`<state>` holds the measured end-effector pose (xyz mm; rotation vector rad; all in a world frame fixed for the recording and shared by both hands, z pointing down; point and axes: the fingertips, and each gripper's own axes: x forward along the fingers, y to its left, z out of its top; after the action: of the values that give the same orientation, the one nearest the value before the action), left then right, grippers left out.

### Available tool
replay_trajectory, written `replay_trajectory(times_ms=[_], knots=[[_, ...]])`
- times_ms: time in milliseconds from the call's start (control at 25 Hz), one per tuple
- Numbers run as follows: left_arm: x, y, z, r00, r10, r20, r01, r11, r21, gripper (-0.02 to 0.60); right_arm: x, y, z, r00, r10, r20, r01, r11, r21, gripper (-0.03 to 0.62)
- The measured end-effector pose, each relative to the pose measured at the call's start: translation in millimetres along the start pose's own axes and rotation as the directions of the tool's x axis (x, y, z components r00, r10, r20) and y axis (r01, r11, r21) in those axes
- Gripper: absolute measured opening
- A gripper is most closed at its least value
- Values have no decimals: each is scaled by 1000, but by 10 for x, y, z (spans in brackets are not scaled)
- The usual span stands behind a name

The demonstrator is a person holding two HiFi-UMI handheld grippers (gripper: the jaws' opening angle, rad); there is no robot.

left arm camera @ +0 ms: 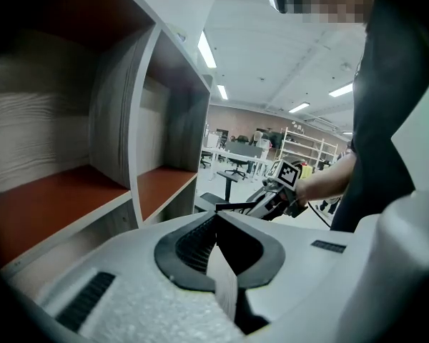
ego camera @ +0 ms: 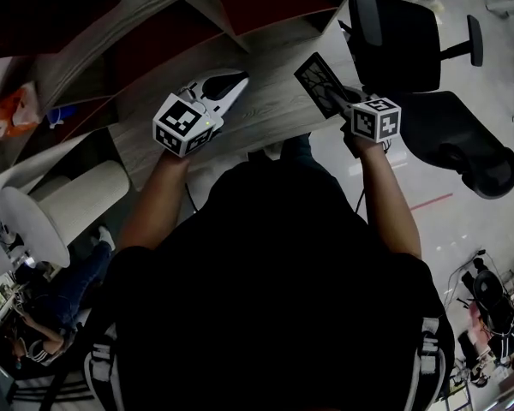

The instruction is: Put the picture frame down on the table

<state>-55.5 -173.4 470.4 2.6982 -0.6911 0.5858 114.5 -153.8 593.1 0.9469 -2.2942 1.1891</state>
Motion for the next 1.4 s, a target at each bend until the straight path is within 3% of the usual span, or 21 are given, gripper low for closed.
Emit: replay_trajectory(times_ms=[520,1120,1400], knots=[[202,74,-327,995,23,-97,-17,998,63,17,153,-344,-205,1000,1,-23,0,999,55,17],[402,-26,-679,987,0,-161,7,999,41,17,365,-614,-437,995,-3,-97,9,998,62,17],[520,13,-861,980,31,-199,-33,999,-6,17,456,-670,-558,994,26,-109,-15,994,107,17]])
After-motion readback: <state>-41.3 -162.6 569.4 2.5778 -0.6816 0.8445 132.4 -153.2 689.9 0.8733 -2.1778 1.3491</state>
